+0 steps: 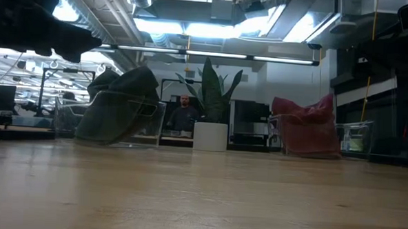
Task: Pick & Place hat
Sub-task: Return to Home Position
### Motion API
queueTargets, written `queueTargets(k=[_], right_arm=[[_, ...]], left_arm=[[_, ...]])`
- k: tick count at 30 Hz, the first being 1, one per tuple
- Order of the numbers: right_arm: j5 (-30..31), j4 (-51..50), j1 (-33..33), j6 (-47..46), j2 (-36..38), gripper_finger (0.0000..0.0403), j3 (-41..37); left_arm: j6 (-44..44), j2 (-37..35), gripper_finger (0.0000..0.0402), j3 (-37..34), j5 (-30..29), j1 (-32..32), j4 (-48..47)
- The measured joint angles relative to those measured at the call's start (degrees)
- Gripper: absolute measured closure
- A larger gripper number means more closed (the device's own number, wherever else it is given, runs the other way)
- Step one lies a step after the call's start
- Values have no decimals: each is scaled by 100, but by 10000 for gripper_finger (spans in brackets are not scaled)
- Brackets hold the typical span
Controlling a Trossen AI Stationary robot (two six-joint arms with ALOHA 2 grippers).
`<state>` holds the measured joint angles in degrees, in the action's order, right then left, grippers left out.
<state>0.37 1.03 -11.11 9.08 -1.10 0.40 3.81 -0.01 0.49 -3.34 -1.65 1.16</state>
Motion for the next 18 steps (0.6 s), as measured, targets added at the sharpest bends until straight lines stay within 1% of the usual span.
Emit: queueTargets(k=[3,9,18], right_arm=[[1,-1,2,1,-1,377,-1],[2,0,2,0,-2,377,-2],[2,0,1,2,-2,377,-1]], left_arm=[[133,11,233,0,132,0,-14],[287,11,236,0,155,0,-14],[296,13,233,0,154,0,-14]])
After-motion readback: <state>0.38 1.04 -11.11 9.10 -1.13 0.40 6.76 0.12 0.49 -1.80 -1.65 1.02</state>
